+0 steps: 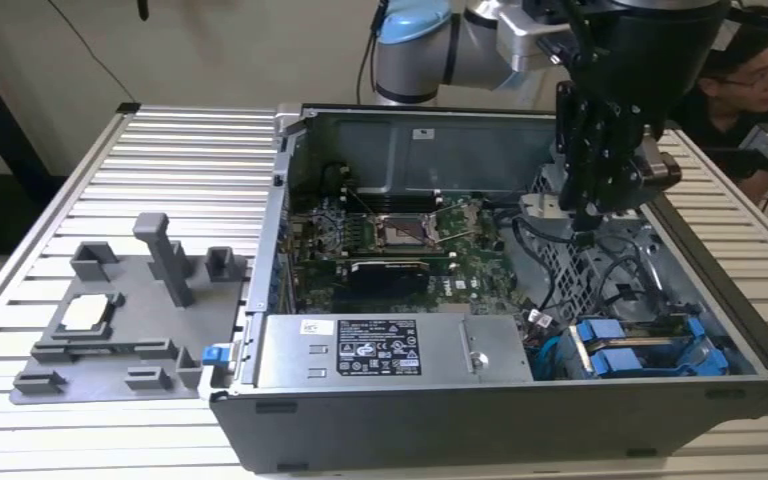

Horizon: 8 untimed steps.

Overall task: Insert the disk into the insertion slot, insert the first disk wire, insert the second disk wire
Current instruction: 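Insert the first disk wire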

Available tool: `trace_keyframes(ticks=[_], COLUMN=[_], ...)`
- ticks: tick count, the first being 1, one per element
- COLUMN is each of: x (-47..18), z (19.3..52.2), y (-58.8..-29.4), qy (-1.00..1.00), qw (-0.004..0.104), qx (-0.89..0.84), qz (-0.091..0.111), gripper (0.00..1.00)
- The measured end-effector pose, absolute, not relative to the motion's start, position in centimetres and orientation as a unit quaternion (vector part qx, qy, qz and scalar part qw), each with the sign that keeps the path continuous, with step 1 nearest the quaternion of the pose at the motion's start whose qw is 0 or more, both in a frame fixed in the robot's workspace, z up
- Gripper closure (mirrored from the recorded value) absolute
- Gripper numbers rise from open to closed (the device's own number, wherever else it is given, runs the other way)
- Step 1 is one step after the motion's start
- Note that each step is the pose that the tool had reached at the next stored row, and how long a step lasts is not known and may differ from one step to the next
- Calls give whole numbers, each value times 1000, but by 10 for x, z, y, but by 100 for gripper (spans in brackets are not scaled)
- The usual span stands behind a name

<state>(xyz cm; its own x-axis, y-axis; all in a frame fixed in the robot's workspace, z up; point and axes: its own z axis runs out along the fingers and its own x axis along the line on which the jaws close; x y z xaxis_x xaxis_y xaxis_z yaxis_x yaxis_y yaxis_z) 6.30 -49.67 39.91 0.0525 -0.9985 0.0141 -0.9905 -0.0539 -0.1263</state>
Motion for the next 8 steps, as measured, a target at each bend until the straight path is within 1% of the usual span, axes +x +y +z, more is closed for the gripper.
trace_keyframes(ticks=[3,7,8], x=[61,58,58], z=[398,396,395], y=[-496,-493,-492], qy=[686,685,685], qw=[35,20,18], qx=[-725,-725,-725], qz=[-55,-69,-71], gripper=[65,65,65])
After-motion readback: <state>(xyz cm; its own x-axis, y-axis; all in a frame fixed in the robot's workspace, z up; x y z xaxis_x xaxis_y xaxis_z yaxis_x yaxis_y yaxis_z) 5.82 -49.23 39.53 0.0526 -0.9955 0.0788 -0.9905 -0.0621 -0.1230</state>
